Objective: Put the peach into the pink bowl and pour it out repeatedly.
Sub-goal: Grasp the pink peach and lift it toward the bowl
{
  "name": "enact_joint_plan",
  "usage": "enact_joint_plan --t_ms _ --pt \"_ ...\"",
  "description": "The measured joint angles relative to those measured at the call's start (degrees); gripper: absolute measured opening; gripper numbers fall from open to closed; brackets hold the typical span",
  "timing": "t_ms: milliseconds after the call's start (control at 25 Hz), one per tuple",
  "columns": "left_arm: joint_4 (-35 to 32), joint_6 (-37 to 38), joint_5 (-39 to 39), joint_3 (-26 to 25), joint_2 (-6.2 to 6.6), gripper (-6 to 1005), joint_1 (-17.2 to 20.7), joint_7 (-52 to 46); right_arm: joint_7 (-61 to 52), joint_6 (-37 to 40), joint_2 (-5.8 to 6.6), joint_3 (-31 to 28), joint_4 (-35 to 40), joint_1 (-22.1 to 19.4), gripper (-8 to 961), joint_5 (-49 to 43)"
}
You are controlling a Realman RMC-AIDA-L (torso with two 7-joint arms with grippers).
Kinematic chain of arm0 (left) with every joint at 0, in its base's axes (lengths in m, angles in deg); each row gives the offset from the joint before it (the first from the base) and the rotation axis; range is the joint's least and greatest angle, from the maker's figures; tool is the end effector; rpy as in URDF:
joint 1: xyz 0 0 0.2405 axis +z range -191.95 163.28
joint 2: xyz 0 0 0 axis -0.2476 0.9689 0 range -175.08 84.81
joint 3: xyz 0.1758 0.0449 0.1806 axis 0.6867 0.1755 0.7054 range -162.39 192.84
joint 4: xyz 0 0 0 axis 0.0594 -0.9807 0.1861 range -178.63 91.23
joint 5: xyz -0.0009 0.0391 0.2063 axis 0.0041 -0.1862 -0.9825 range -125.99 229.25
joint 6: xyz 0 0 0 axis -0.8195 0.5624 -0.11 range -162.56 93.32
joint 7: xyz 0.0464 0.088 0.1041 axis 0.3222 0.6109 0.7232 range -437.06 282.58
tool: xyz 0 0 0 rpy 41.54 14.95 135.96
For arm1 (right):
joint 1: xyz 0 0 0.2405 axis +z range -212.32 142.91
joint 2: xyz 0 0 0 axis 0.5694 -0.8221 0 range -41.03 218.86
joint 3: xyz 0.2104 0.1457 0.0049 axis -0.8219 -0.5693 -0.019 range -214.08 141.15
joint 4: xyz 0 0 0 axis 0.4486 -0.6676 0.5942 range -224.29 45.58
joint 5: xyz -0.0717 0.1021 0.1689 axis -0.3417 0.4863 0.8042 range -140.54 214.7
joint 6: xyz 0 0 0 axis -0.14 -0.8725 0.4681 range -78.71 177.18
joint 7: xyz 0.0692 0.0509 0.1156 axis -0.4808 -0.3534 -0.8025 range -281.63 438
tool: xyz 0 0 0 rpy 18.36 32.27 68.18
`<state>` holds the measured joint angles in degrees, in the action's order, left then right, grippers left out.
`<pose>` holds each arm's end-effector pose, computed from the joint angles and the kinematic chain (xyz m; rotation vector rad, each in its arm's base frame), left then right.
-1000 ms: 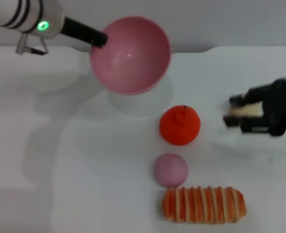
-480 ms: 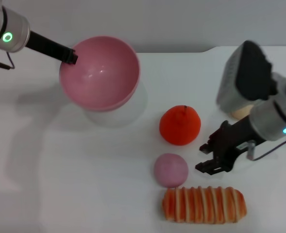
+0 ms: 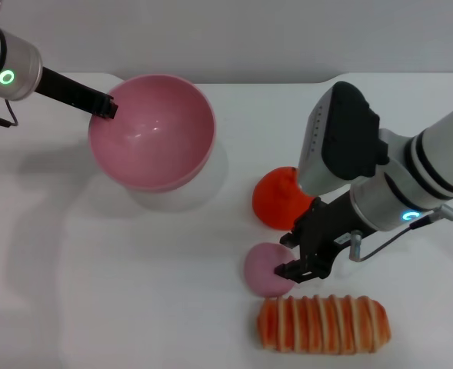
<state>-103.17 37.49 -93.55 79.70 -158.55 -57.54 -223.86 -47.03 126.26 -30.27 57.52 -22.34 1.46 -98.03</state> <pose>-0.1992 0.4336 0.0481 -2.3212 -1.0761 0.1345 0.1634 0.3385 -0.0725 -2.9645 0.3417 -0.4513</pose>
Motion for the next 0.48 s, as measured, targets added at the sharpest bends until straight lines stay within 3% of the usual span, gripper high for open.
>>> enact_joint_plan --t_ms 480 --pt "-0.14 0.10 0.13 0.15 -0.64 39 0.57 0.86 0.05 -3.76 0.00 3.38 -4.75 1.35 386 2.14"
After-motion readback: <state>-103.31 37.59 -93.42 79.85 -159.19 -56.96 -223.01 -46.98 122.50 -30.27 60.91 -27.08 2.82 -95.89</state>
